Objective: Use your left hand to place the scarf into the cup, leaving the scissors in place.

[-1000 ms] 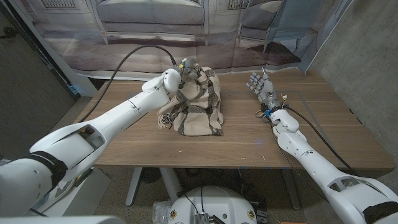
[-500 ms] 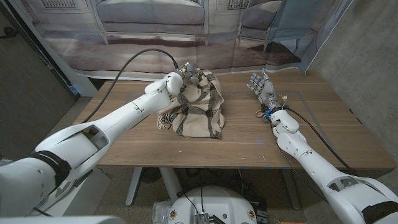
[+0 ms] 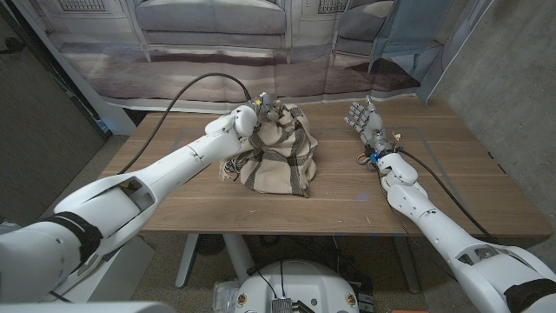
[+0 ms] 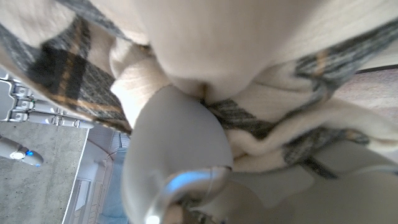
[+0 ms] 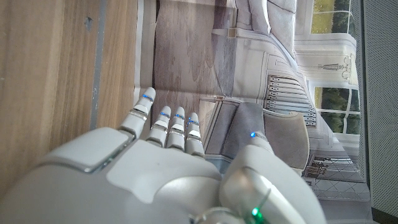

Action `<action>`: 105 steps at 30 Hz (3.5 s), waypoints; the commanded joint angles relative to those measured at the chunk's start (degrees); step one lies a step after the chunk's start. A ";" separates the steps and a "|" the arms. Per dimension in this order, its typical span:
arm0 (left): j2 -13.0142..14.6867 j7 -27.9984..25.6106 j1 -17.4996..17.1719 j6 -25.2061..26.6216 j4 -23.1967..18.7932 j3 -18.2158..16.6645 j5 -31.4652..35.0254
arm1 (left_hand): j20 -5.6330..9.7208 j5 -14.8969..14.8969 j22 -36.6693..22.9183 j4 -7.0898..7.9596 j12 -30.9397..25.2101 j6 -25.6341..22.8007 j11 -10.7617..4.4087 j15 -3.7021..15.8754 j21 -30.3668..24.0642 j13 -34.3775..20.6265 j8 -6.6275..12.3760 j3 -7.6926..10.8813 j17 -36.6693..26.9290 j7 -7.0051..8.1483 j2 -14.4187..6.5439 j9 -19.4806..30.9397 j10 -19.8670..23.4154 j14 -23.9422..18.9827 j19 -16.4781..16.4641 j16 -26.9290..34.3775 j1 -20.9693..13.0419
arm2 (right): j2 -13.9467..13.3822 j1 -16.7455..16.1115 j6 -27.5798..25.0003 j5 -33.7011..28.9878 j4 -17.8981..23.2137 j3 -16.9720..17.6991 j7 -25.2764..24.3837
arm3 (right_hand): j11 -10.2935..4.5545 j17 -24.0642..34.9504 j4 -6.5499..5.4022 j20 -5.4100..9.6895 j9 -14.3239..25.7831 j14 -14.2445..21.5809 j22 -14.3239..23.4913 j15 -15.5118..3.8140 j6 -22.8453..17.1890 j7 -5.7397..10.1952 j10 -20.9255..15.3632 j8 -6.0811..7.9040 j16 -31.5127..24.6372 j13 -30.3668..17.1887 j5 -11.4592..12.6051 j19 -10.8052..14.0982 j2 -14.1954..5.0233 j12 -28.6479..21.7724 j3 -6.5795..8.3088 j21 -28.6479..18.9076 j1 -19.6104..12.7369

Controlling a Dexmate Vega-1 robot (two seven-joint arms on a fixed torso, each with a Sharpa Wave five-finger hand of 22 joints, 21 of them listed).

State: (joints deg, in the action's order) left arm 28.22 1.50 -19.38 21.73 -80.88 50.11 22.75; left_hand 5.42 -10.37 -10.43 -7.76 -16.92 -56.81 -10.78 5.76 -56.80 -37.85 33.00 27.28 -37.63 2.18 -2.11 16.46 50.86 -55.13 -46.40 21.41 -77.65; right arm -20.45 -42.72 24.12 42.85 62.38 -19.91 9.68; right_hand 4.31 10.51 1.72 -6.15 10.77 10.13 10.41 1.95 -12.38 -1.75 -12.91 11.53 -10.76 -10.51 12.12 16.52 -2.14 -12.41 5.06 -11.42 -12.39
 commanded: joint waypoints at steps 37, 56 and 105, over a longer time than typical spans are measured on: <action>3.87 7.15 -0.54 5.13 -6.26 1.73 2.41 | -1.82 -0.21 0.20 4.59 5.36 6.68 -0.85 2.82 0.58 1.72 -2.70 -0.87 -0.07 3.01 1.03 -2.15 -5.80 5.69 10.97 -6.90 9.88 | -1.10 -1.63 -1.04 0.02 2.55 -0.01 -0.74 | 0.11 0.15 0.33 0.02 0.15 0.43 0.05 0.04 -0.53 0.05 -0.32 -0.22 -0.08 -0.24 -0.09 0.61 -0.24 0.03 0.05 0.02 -0.41; 4.50 6.42 -0.73 6.06 -7.39 1.19 2.55 | -6.73 0.16 0.20 8.68 6.25 10.96 0.20 0.37 4.63 4.57 -4.72 -4.11 3.62 4.18 3.72 -3.44 -9.56 12.32 18.71 -10.25 18.90 | -0.60 -1.26 -0.94 -0.21 1.89 -0.40 -0.67 | 0.00 0.16 0.37 0.00 0.15 0.73 0.05 -0.06 -0.51 0.08 -0.42 -0.23 -0.18 -0.24 -0.09 0.57 -0.32 0.01 0.02 0.04 -0.42; 4.49 13.78 2.02 4.59 -6.81 1.84 0.75 | -17.59 -3.48 0.27 16.84 6.40 33.89 6.63 -6.22 20.42 13.82 -18.40 -15.46 15.24 5.07 8.58 -4.43 -32.16 37.39 35.83 -10.63 41.18 | 0.07 0.34 -0.74 0.03 -0.70 -0.36 0.46 | -0.14 0.17 0.50 -0.18 0.16 0.81 0.06 -0.06 -0.56 0.20 -0.73 -0.21 -0.14 -0.24 -0.10 0.62 -0.42 -0.04 -0.09 0.05 -0.45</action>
State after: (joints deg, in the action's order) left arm 31.83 13.58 -17.44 25.31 -85.60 51.99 23.38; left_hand -11.93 -13.36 -10.09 9.10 -10.32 -24.24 -4.25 -0.30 -36.77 -24.28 15.30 12.26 -22.71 7.21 6.41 12.01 19.56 -18.28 -11.22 10.37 -37.16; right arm -20.65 -42.98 23.15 42.65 62.73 -20.32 9.36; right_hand 4.08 10.51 1.95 -6.46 10.77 10.34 10.41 1.75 -12.38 -1.75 -13.31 11.53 -10.76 -10.51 12.12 16.84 -2.44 -12.41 4.82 -11.42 -12.70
